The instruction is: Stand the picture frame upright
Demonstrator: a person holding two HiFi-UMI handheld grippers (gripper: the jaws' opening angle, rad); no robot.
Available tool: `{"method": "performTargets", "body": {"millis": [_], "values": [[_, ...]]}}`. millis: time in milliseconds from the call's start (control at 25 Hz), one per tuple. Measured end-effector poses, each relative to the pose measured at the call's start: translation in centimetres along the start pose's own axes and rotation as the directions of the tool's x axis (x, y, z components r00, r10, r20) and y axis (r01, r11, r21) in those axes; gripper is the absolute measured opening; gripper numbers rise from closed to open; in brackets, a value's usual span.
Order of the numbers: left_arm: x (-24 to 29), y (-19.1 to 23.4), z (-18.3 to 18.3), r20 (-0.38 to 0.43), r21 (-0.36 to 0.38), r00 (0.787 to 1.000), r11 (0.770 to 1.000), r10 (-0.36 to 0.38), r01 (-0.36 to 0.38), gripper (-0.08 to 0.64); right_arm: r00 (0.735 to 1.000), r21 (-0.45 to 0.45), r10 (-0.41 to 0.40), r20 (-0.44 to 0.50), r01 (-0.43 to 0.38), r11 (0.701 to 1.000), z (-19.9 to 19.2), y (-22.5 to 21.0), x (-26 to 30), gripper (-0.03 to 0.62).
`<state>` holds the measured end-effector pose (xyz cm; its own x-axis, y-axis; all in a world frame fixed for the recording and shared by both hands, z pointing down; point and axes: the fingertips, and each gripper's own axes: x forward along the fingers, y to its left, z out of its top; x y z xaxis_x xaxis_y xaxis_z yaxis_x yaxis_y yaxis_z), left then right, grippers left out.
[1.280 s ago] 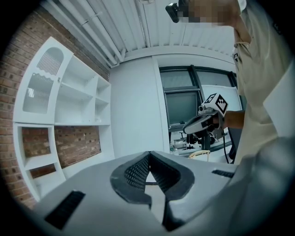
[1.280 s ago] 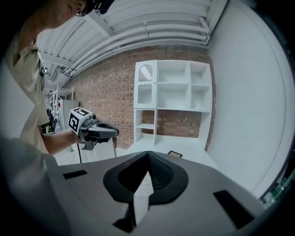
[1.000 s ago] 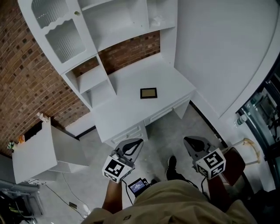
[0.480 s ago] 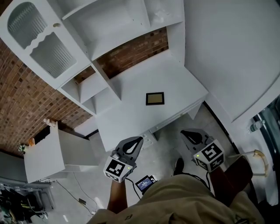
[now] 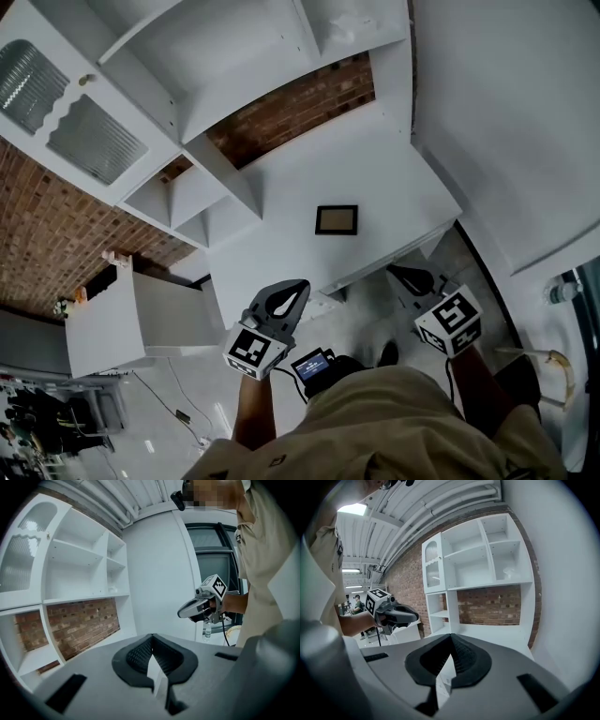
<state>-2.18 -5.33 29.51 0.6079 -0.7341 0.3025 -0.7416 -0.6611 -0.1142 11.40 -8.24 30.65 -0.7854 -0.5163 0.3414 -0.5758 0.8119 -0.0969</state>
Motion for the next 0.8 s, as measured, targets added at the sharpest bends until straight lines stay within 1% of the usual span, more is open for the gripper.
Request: {"method": "performTargets", "body": {"millis": [160,320,480,560,720,800], "values": [[2.5,2.3,0.0,-0.015,0.001,1.0,1.0,-0.005,0.005,0.007,1.0,0.023,0.011,-0.018,-0.011,1.0,-0.3,-2.1,2.3,0.003],[5.1,5.1,-1.2,-0.017,-0.014,0.999,0.999,-0.039,0.039,0.008,0.999,0.028,-0.021,-0.033,0.022,0.999,-0.6,-4.1,4.8,0.003],[8.3,8.7,-3.6,-0.036,-0.032,0.996,0.997,-0.076,0.075,0.007,0.995,0.033,-0.079,-0.067,0.082,0.996,-1.1,-6.6,7.8,0.003],[10.0,10.8,-4.8,-0.047,-0.041,0.995,0.996,-0.084,0.082,0.008,0.992,0.043,-0.09,-0.089,0.094,0.995,-1.6,-7.7,9.4,0.003],[12.8,14.3,-7.4,-0.07,-0.084,0.995,0.994,-0.072,0.066,0.006,0.986,0.048,-0.092,-0.139,0.1,0.994,-2.9,-9.8,12.7,0.003],[14.3,16.6,-8.9,-0.091,-0.083,0.994,0.995,-0.061,0.054,0.008,0.984,0.052,-0.099,-0.147,0.107,0.993,-3.3,-11.5,15.4,0.005]]}}
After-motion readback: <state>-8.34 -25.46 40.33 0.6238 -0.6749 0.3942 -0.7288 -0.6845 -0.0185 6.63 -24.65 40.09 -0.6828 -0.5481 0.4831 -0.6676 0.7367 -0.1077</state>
